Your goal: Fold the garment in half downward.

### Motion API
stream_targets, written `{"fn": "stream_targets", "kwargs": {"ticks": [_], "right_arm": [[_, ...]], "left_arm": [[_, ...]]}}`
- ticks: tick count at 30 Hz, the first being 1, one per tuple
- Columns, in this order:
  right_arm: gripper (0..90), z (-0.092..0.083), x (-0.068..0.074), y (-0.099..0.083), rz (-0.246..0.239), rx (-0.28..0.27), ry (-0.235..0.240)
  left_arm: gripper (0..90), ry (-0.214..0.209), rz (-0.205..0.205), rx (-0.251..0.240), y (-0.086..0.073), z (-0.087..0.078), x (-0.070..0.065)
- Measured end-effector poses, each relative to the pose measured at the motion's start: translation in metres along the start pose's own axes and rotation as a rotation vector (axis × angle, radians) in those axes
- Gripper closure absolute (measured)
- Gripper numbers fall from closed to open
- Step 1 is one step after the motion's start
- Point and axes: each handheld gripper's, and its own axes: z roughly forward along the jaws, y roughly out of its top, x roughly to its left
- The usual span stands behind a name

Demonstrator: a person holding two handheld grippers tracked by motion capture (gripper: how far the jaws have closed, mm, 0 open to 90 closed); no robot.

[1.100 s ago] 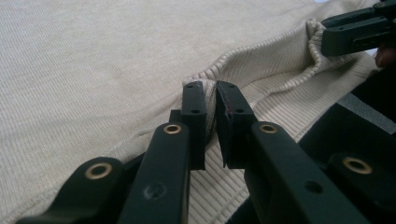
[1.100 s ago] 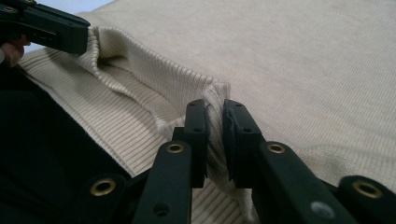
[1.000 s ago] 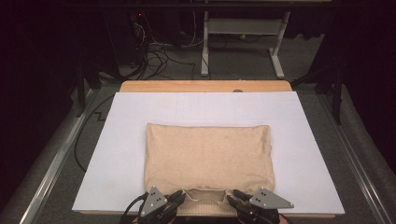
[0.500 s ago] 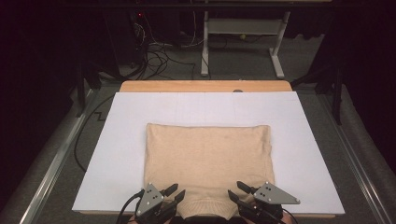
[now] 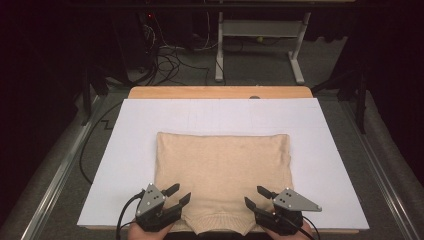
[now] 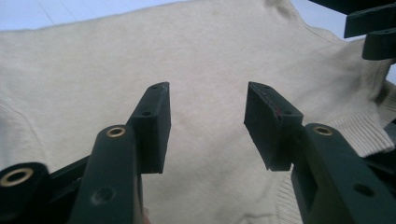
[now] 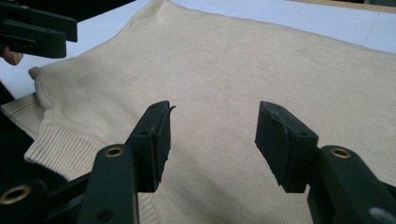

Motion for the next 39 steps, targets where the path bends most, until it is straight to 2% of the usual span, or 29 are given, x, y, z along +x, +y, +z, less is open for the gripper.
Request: {"fn": "stream_targets", "kwargs": {"ticks": [1,5,6,9,11,15,21,24,30,34,39], "right_arm": [[45.1,-0.001,-0.001,0.001,0.002,-0.004,-0.003],[43.3,-0.004,-0.004,0.005,0.003,-0.025,-0.011],[42.8,-0.005,-0.006,0.006,0.008,-0.029,-0.014],[41.6,-0.007,-0.009,0.009,0.009,-0.037,-0.021],[39.9,-0.007,-0.011,0.010,0.008,-0.040,-0.027],[35.0,-0.005,-0.015,0.013,0.008,-0.040,-0.030],[25.7,0.002,-0.019,0.021,0.007,-0.048,-0.032],[21.0,0.005,-0.021,0.026,0.006,-0.057,-0.035],[14.3,0.014,-0.027,0.034,0.013,-0.067,-0.043],[8.1,0.020,-0.029,0.041,0.016,-0.065,-0.046],[0.1,0.025,-0.028,0.047,0.008,-0.061,-0.057]], "left_arm": [[45.8,0.003,0.000,0.003,0.001,0.000,0.003],[45.1,0.015,-0.011,-0.011,0.003,-0.003,0.015],[41.8,0.019,-0.012,-0.010,0.004,-0.004,0.017],[41.0,0.034,-0.015,-0.022,0.005,-0.006,0.024],[37.0,0.040,-0.017,-0.025,0.006,-0.007,0.029],[31.9,0.051,-0.003,-0.025,0.009,-0.008,0.041],[24.4,0.059,-0.006,-0.047,0.013,-0.006,0.061],[17.9,0.058,-0.011,-0.039,0.016,-0.002,0.069],[12.0,0.063,-0.025,-0.059,0.019,0.005,0.079],[1.8,0.057,-0.032,-0.036,0.022,0.011,0.085],[0.0,0.063,-0.034,-0.032,0.023,0.014,0.089]]}}
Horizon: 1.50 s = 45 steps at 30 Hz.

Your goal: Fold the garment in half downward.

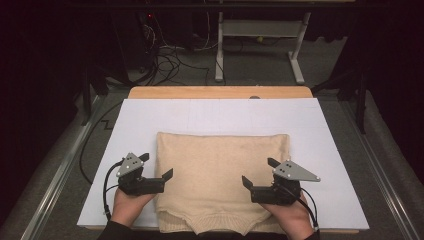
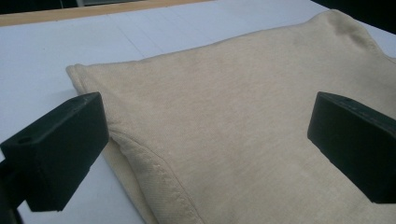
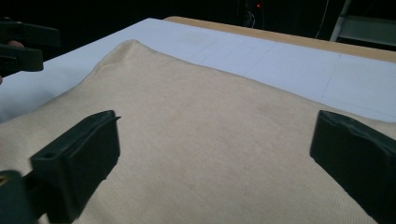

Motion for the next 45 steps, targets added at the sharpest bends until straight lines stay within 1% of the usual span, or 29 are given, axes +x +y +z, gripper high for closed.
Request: {"fn": "stream_targets", "kwargs": {"ticks": [4,11,16,18,21,24,26,28,29,32,35,37,41,45], "right_arm": [[0.0,0.002,0.001,0.004,-0.008,-0.018,-0.001],[0.0,0.009,0.005,0.014,-0.026,-0.043,0.009],[0.0,0.019,0.011,0.021,-0.045,-0.059,0.026],[0.0,0.025,0.015,0.023,-0.051,-0.061,0.036],[0.0,0.034,0.021,0.024,-0.059,-0.055,0.051],[0.0,0.043,0.027,0.023,-0.058,-0.055,0.064],[0.0,0.048,0.030,0.023,-0.058,-0.060,0.074],[0.0,0.052,0.033,0.021,-0.057,-0.063,0.087],[0.0,0.053,0.034,0.021,-0.056,-0.063,0.092],[0.0,0.055,0.040,0.017,-0.056,-0.061,0.116],[0.0,0.056,0.046,0.012,-0.066,-0.051,0.136],[0.0,0.056,0.051,0.009,-0.073,-0.047,0.149],[0.0,0.056,0.057,0.006,-0.083,-0.037,0.168],[0.0,0.057,0.062,0.004,-0.091,-0.029,0.182]], "left_arm": [[0.0,0.001,-0.004,-0.005,0.002,-0.001,0.004],[0.0,-0.022,-0.002,-0.027,0.009,-0.004,0.007],[0.0,-0.011,-0.005,-0.022,0.013,-0.005,0.011],[0.0,-0.016,-0.021,-0.015,0.015,-0.004,0.014],[0.0,-0.012,-0.032,-0.018,0.019,-0.005,0.019],[0.0,-0.005,-0.043,-0.023,0.025,-0.006,0.025],[0.0,-0.002,-0.047,-0.014,0.030,-0.005,0.028],[0.0,0.005,-0.042,-0.007,0.035,-0.004,0.030],[0.0,0.011,-0.039,-0.006,0.038,-0.004,0.031],[0.0,0.003,-0.053,-0.003,0.047,-0.002,0.034],[0.0,0.010,-0.050,-0.007,0.056,0.001,0.037],[0.0,0.019,-0.058,-0.009,0.062,0.003,0.036],[0.0,0.025,-0.041,-0.030,0.073,0.006,0.030],[0.0,0.024,-0.028,-0.030,0.080,0.010,0.028]]}}
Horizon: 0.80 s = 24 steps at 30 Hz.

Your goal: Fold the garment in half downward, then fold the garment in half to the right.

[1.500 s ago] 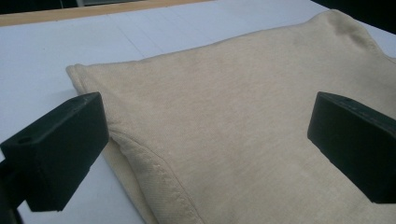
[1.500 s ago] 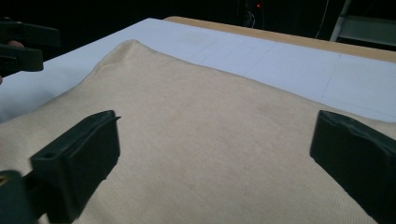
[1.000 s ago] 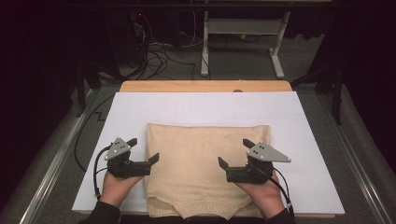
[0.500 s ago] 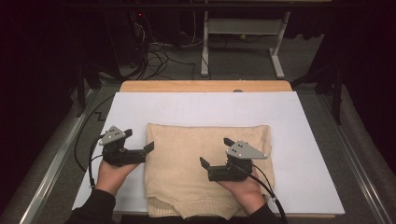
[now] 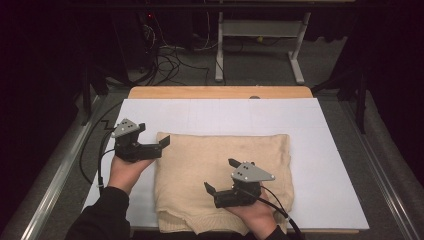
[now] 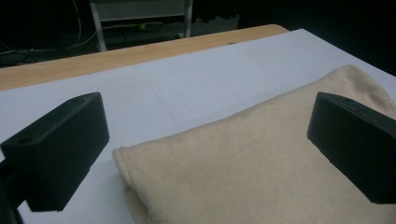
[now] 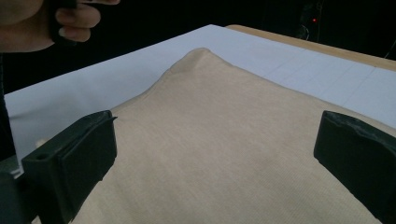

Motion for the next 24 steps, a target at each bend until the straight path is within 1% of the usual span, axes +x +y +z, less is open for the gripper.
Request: {"fn": "stream_targets", "kwargs": {"ticks": [5,8,12,13,15,17,19,20,21,22,23,24], "right_arm": [[0.0,-0.002,0.003,0.001,0.002,-0.008,0.009],[0.0,-0.002,0.003,0.001,-0.002,-0.006,0.010],[0.0,0.000,0.002,0.000,-0.009,0.003,0.009],[0.0,0.000,0.002,-0.001,-0.009,0.005,0.010],[0.0,0.000,0.001,-0.001,-0.006,0.007,0.012],[0.0,0.000,0.001,-0.001,-0.007,0.006,0.014],[0.0,-0.001,0.001,-0.001,-0.009,0.006,0.012],[0.0,-0.001,0.001,-0.001,-0.007,0.006,0.011],[0.0,-0.002,0.001,-0.001,-0.008,0.004,0.010],[0.0,-0.003,0.001,-0.002,-0.010,0.006,0.007],[0.0,-0.003,0.000,-0.002,-0.010,0.008,0.004],[0.0,-0.004,0.000,-0.002,-0.008,0.009,0.001]], "left_arm": [[0.0,-0.002,0.004,0.001,0.000,0.002,0.002],[0.0,0.007,0.005,0.004,0.000,0.004,0.005],[0.0,0.014,0.003,0.017,-0.001,0.011,0.012],[0.0,0.022,0.003,0.022,-0.002,0.013,0.014],[0.0,0.023,-0.004,0.037,-0.003,0.017,0.020],[0.0,0.040,-0.016,0.056,-0.004,0.022,0.026],[0.0,0.050,-0.036,0.064,-0.006,0.027,0.032],[0.0,0.059,-0.050,0.076,-0.006,0.030,0.035],[0.0,0.084,-0.061,0.098,-0.007,0.033,0.038],[0.0,0.097,-0.079,0.111,-0.008,0.037,0.042],[0.0,0.099,-0.092,0.121,-0.009,0.040,0.046],[0.0,0.111,-0.100,0.132,-0.011,0.044,0.049]]}}
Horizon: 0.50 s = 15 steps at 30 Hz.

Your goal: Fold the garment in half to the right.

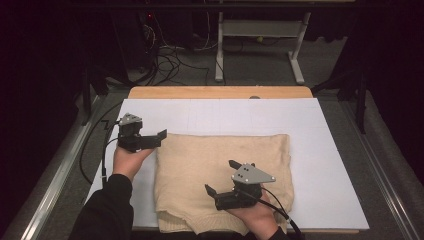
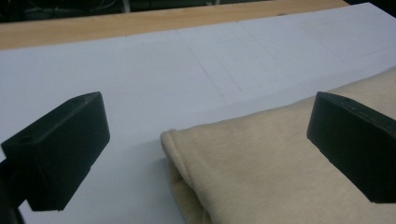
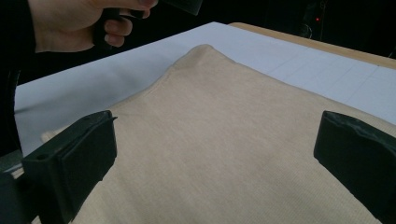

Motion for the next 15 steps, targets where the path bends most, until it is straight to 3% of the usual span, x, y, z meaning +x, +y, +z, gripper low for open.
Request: {"fn": "stream_targets", "kwargs": {"ticks": [5,8,15], "right_arm": [[0.0,0.000,0.001,0.000,-0.003,0.000,0.000],[0.0,0.001,0.002,0.000,0.000,0.002,0.007],[0.0,0.005,0.001,-0.004,0.001,0.024,0.013]], "left_arm": [[0.0,-0.007,-0.033,0.043,-0.008,0.022,0.009],[5.2,0.018,-0.040,0.060,-0.014,0.032,0.010],[18.9,-0.053,-0.034,0.098,-0.021,0.048,0.015]]}}
